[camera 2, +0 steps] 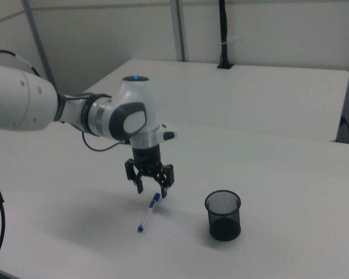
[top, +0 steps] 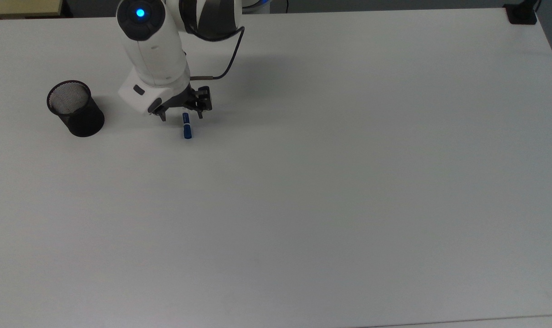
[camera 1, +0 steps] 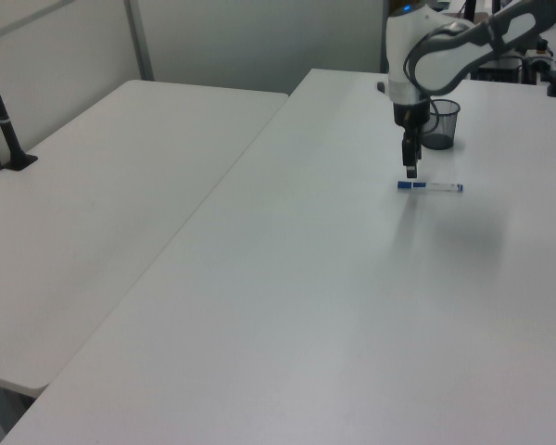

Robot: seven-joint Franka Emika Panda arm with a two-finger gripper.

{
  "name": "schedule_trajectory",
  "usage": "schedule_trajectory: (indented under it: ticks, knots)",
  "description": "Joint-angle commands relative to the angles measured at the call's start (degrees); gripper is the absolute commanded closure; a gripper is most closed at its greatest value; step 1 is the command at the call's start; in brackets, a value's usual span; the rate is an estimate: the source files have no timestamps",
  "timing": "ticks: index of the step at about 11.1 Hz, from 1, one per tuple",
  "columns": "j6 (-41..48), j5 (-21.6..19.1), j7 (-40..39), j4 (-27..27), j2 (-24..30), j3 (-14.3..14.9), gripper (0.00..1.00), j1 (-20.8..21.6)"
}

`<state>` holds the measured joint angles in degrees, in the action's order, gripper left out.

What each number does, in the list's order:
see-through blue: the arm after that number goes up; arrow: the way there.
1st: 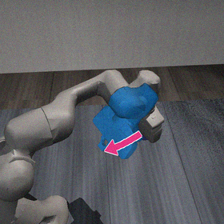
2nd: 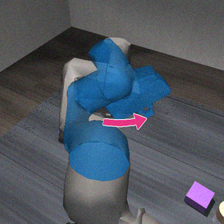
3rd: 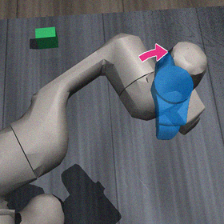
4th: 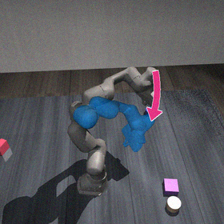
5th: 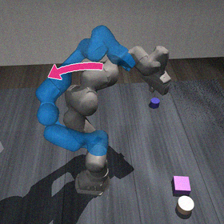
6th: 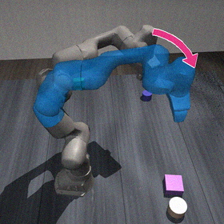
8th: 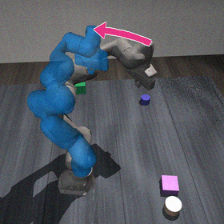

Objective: Insert the marker
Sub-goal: 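Close the gripper on the marker near its blue cap and lift it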

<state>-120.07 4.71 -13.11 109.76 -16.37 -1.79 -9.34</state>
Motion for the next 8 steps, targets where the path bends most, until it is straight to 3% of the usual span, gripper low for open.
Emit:
schedule_trajectory:
  ticks: [1, 3, 6, 8]
  knots:
    - [-3.0, 1.9, -0.6, 1.9, -1.1, 0.0, 0.37, 0.3]
    - [-4.9, 2.0, -0.6, 2.0, -1.8, 0.0, 0.54, 0.5]
    - [-6.9, 2.1, -0.6, 2.1, -3.0, 0.0, 0.58, 0.6]
    - [-6.9, 2.1, -0.6, 1.8, -3.1, 0.0, 0.76, 0.6]
